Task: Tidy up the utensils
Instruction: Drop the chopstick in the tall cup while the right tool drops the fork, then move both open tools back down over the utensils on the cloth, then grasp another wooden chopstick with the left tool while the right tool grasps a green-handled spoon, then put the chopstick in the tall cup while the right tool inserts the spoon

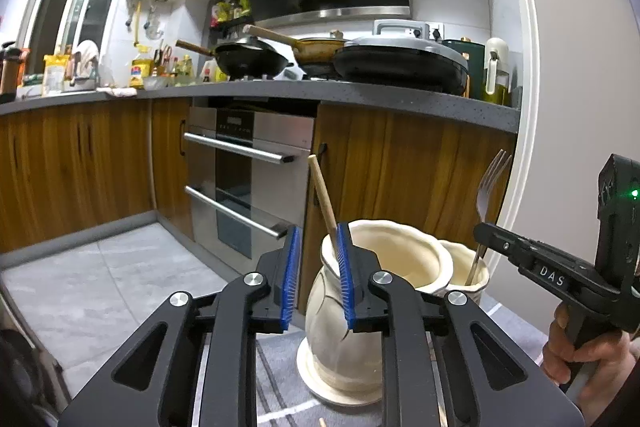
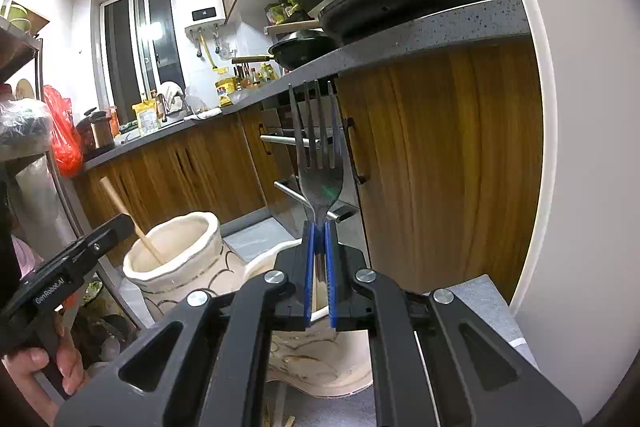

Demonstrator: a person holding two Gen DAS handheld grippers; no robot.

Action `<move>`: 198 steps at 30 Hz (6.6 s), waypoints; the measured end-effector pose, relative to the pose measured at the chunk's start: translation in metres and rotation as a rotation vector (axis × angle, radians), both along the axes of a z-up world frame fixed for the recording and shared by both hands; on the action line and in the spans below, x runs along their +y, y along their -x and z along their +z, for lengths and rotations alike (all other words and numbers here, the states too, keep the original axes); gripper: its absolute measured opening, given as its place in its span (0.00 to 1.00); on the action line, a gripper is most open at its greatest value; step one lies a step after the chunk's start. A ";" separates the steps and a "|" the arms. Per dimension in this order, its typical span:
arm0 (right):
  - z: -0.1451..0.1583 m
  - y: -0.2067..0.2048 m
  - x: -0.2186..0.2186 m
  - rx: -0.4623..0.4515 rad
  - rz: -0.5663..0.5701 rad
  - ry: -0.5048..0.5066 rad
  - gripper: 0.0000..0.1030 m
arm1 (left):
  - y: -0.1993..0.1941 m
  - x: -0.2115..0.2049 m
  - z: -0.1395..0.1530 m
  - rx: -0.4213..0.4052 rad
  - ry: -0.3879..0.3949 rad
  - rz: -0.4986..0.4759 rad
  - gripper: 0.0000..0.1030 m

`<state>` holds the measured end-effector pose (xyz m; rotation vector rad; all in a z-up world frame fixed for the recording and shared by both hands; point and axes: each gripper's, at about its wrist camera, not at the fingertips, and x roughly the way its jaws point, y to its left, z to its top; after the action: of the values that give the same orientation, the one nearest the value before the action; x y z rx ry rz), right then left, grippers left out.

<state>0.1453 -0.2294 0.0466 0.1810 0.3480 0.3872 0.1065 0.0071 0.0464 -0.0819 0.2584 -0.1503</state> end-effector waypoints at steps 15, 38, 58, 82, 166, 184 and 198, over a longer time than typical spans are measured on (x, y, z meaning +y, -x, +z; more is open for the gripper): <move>-0.007 -0.010 0.004 0.055 -0.040 0.019 0.05 | 0.006 0.007 -0.001 -0.008 0.007 0.023 0.39; -0.004 -0.005 -0.003 0.055 -0.064 -0.026 0.60 | 0.009 0.007 0.001 -0.002 0.010 0.026 0.67; -0.011 0.077 -0.004 0.027 -0.025 0.078 0.96 | 0.069 0.005 -0.033 0.136 -0.100 0.032 0.94; -0.069 0.101 0.023 0.290 0.137 0.287 0.95 | 0.090 -0.011 -0.104 0.532 -0.239 -0.074 0.76; 0.004 0.096 0.016 0.134 0.190 0.037 0.09 | 0.115 -0.011 -0.040 0.315 -0.194 -0.235 0.06; 0.045 0.026 -0.009 -0.037 0.064 -0.125 0.09 | 0.060 -0.031 0.020 0.069 -0.078 -0.246 0.06; 0.031 -0.029 -0.009 -0.055 0.030 -0.218 0.09 | -0.034 -0.022 0.047 -0.057 0.191 -0.213 0.06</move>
<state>0.1739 -0.2387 0.0775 0.3777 0.2539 0.4593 0.1403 -0.0146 0.0930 -0.2399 0.1949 -0.3883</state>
